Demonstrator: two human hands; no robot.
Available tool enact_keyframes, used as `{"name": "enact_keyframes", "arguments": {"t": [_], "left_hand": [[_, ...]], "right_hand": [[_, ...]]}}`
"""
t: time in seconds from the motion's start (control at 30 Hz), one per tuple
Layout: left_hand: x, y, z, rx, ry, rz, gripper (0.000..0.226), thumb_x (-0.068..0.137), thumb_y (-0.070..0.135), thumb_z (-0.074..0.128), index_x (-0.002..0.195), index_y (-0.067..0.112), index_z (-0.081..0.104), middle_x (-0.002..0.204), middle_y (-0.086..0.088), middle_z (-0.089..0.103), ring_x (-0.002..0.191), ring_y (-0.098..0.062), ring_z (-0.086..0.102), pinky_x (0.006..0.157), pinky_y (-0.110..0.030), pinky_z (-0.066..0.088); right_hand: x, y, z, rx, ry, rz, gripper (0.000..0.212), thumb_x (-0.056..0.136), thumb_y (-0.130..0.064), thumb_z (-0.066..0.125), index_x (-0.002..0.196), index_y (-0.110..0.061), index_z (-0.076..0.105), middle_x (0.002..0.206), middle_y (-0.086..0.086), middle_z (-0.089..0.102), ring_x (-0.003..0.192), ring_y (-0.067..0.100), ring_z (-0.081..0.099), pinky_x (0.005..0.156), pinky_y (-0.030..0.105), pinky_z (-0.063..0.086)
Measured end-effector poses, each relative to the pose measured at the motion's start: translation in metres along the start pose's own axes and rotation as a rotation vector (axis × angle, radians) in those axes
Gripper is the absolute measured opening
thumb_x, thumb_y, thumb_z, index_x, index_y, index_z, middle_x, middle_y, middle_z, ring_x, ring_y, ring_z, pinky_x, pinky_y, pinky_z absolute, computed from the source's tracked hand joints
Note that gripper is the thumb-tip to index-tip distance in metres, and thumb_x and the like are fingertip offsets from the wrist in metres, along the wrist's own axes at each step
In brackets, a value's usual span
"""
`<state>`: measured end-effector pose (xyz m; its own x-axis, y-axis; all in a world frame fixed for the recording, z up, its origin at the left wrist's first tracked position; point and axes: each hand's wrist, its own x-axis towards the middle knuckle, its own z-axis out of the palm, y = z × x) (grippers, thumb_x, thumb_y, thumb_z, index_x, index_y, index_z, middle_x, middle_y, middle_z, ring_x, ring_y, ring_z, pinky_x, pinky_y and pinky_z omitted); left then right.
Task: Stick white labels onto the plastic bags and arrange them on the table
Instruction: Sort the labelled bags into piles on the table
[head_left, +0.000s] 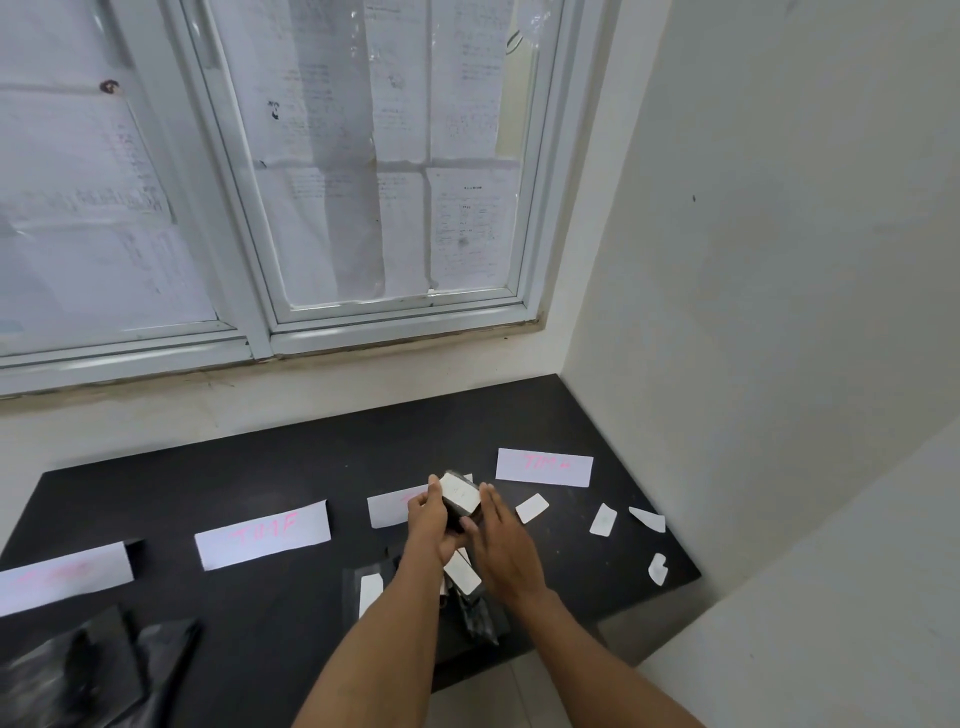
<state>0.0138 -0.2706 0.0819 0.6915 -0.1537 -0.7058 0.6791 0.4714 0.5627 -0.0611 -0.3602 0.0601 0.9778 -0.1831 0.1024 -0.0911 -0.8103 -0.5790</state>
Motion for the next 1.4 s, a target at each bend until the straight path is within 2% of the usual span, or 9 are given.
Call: {"name": "enact_keyframes", "arguments": {"t": [0.27, 0.37, 0.53, 0.67, 0.77, 0.93, 1.13, 1.27, 1.4], "left_hand": [[0.001, 0.012, -0.021, -0.022, -0.049, 0.008, 0.024, 0.102, 0.038, 0.041, 0.116, 0.020, 0.036, 0.119, -0.017, 0.051, 0.098, -0.036, 0.056, 0.076, -0.061, 0.051], [0.002, 0.018, -0.034, 0.018, -0.020, 0.006, 0.026, 0.101, 0.038, 0.041, 0.119, 0.020, 0.036, 0.119, -0.017, 0.052, 0.108, -0.039, 0.055, 0.082, -0.066, 0.049], [-0.005, 0.033, -0.069, 0.321, 0.063, 0.024, 0.030, 0.101, 0.036, 0.044, 0.118, 0.012, 0.041, 0.111, -0.016, 0.059, 0.081, -0.026, 0.059, 0.059, -0.039, 0.050], [-0.004, 0.042, -0.113, 0.436, 0.084, -0.049, 0.044, 0.098, 0.047, 0.043, 0.125, 0.012, 0.047, 0.116, -0.015, 0.059, 0.097, -0.031, 0.058, 0.067, -0.044, 0.053], [0.000, 0.048, -0.144, 0.381, 0.075, -0.123, 0.057, 0.088, 0.055, 0.056, 0.124, 0.011, 0.056, 0.121, -0.015, 0.063, 0.108, -0.034, 0.059, 0.091, -0.051, 0.050], [-0.015, 0.066, -0.189, 0.537, 0.198, -0.080, 0.063, 0.094, 0.049, 0.052, 0.141, 0.011, 0.040, 0.141, -0.010, 0.045, 0.126, -0.032, 0.046, 0.098, -0.044, 0.043], [-0.005, 0.071, -0.271, 0.670, 0.328, 0.063, 0.060, 0.087, 0.054, 0.058, 0.130, 0.013, 0.050, 0.133, -0.004, 0.051, 0.119, -0.024, 0.050, 0.097, -0.040, 0.040], [-0.002, 0.077, -0.302, 0.668, 0.413, 0.190, 0.046, 0.087, 0.046, 0.062, 0.114, 0.009, 0.061, 0.118, -0.008, 0.063, 0.106, -0.023, 0.058, 0.095, -0.033, 0.046], [-0.018, 0.102, -0.334, 0.652, 0.602, 0.428, 0.026, 0.091, 0.031, 0.062, 0.102, 0.008, 0.065, 0.100, -0.006, 0.067, 0.091, -0.019, 0.060, 0.077, -0.025, 0.042]], "right_hand": [[0.010, -0.019, 0.014, 0.248, 0.056, 0.079, 0.048, 0.098, -0.038, 0.046, 0.139, -0.014, 0.046, 0.130, 0.000, 0.058, 0.115, 0.013, 0.056, 0.094, 0.020, 0.045], [0.013, -0.028, 0.019, 0.229, 0.002, 0.102, 0.056, 0.095, -0.038, 0.051, 0.142, -0.011, 0.039, 0.132, 0.004, 0.055, 0.117, 0.018, 0.055, 0.096, 0.028, 0.046], [0.007, -0.043, 0.040, 0.211, -0.242, 0.142, 0.066, 0.065, -0.059, 0.070, 0.120, -0.026, 0.053, 0.112, -0.007, 0.063, 0.103, 0.016, 0.060, 0.086, 0.032, 0.054], [0.001, -0.071, 0.071, 0.180, -0.360, 0.222, 0.063, 0.059, -0.055, 0.073, 0.110, -0.022, 0.056, 0.105, -0.005, 0.067, 0.092, 0.013, 0.064, 0.079, 0.031, 0.054], [-0.006, -0.091, 0.094, 0.100, -0.356, 0.265, 0.051, 0.069, -0.041, 0.074, 0.109, -0.014, 0.057, 0.107, 0.003, 0.067, 0.096, 0.021, 0.064, 0.072, 0.027, 0.047], [-0.022, -0.102, 0.128, 0.037, -0.321, 0.368, 0.046, 0.071, -0.028, 0.071, 0.106, -0.001, 0.057, 0.108, 0.017, 0.066, 0.100, 0.032, 0.063, 0.078, 0.032, 0.050], [-0.032, -0.109, 0.163, -0.112, -0.361, 0.439, 0.057, 0.076, -0.028, 0.068, 0.121, 0.000, 0.047, 0.121, 0.018, 0.057, 0.111, 0.034, 0.058, 0.086, 0.037, 0.049], [-0.032, -0.132, 0.180, -0.316, -0.285, 0.486, 0.093, 0.076, -0.046, 0.068, 0.143, -0.001, 0.023, 0.141, 0.015, 0.038, 0.128, 0.033, 0.040, 0.097, 0.042, 0.042], [-0.026, -0.182, 0.210, -0.285, -0.179, 0.285, 0.092, 0.078, -0.044, 0.066, 0.147, -0.003, 0.021, 0.146, 0.018, 0.034, 0.133, 0.034, 0.034, 0.104, 0.045, 0.038]]}}
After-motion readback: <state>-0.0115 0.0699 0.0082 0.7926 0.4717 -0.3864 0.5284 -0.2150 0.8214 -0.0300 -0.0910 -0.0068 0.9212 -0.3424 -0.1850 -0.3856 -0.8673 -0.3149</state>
